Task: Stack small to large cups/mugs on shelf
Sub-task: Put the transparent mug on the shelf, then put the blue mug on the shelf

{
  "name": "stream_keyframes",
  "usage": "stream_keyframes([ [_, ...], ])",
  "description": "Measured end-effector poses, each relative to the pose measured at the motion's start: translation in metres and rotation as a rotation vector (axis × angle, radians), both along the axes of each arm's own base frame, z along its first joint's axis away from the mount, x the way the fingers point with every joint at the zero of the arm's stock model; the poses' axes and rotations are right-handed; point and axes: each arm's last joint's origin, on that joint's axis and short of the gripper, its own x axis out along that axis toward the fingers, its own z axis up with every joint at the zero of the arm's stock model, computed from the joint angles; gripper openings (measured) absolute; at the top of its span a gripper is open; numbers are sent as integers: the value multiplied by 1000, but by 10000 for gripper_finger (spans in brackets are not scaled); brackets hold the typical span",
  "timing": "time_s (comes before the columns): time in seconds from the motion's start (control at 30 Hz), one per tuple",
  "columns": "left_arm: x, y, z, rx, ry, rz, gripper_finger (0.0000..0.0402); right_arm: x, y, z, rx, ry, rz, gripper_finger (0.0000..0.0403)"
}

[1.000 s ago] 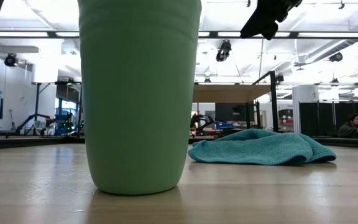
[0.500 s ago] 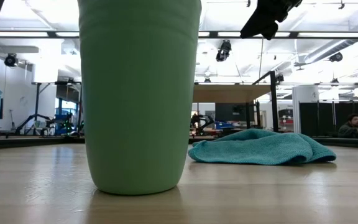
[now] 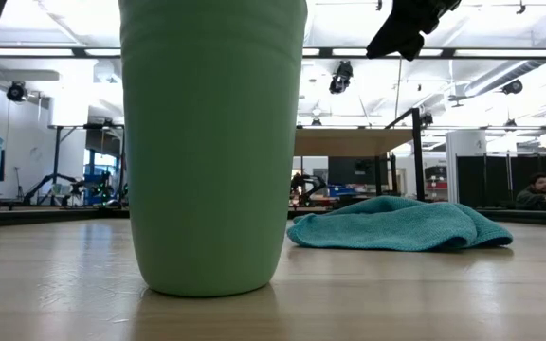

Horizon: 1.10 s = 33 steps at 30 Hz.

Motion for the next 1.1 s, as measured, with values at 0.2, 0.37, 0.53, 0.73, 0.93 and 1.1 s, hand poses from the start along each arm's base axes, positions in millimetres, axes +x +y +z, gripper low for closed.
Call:
stream_keyframes([
  [0.2, -1, 0, 2, 14, 11, 4, 69, 0, 0, 0, -6, 1, 5, 57],
  [0.37, -7, -1, 18, 45, 4, 15, 70, 0, 0, 0, -6, 1, 5, 57],
  [0.53, -14, -6, 44, 31, -75, 1, 70, 0, 0, 0, -8, 2, 7, 57],
  [0.73, -37, -22, 79, -59, -138, 14, 70, 0, 0, 0, -6, 2, 5, 57],
  [0.93, -57, -43, 90, -82, -131, -7, 70, 0, 0, 0, -6, 2, 5, 57],
  [1.1, -64, -62, 86, -144, -125, -25, 71, 0, 0, 0, 10, 0, -7, 57],
])
